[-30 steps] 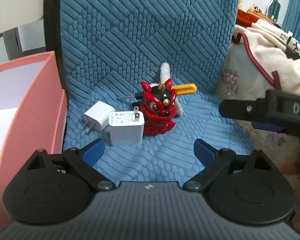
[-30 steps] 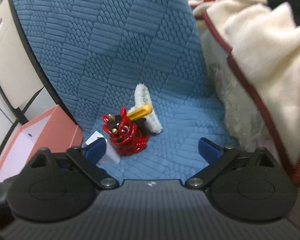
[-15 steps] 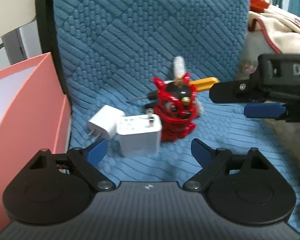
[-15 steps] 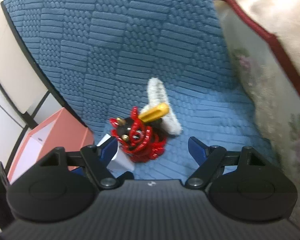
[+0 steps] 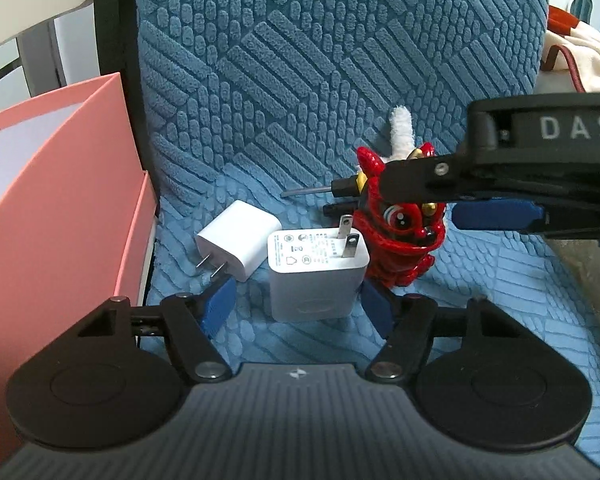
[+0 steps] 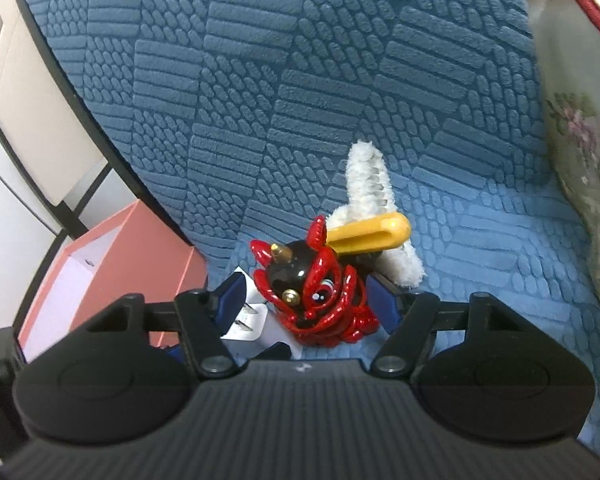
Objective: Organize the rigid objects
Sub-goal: 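Close the right gripper on the red figurine while the left grips the white charger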
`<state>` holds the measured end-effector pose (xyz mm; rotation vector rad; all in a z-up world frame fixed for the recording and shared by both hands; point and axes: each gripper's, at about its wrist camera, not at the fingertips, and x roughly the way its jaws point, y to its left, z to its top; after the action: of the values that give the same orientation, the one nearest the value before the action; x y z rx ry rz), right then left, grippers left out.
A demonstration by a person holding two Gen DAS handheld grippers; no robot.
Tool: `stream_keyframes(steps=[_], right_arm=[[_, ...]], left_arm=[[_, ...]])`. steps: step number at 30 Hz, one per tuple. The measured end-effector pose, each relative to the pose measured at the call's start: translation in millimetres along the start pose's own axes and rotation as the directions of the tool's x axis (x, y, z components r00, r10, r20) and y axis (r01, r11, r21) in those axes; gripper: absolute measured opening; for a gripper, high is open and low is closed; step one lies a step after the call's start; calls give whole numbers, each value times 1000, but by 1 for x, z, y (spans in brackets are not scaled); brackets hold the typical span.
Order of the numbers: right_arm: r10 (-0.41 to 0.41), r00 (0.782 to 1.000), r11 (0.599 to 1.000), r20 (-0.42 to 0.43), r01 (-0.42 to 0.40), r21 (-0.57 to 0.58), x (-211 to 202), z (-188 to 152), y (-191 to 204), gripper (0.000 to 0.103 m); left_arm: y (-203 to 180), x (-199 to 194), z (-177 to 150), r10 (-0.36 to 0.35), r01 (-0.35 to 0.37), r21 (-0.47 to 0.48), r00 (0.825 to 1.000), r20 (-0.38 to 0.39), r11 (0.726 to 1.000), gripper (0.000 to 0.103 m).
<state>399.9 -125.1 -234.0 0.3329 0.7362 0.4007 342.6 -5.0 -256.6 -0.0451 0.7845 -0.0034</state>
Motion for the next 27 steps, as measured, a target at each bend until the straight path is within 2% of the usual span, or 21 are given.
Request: stream_keyframes(steps=[3,4,8,11,17,27], right_arm=[[-16,1000,1000,-5,16,-12,7,1,0,69],[-11,1000,1000,-9,11,-9,8,1,-1,65],[-8,1000,1000,-10,8,-2,9,1,-3,64],[-12,1000,1000,-8,12,20,4,1,-6,64],[-39,999,999,-7,39,-9,-1,-1,-1,64],[-67,998,998,5,67,4,-23,-9,-5,63]], left_arm=[[-1,2,2,2,-2,-7,1000,3,1000,74],[-2,4,4,4,-4,-9,1000,7,1000,74],[-3,9,7,4,-4,-13,1000,5,1000,73],[-3,9,8,-11,11,-20,1000,5,1000,68],[-2,9,9,-50,51,-25,999,15,998,59],[4,1,8,-83,82,-79,996,-13,993,58]])
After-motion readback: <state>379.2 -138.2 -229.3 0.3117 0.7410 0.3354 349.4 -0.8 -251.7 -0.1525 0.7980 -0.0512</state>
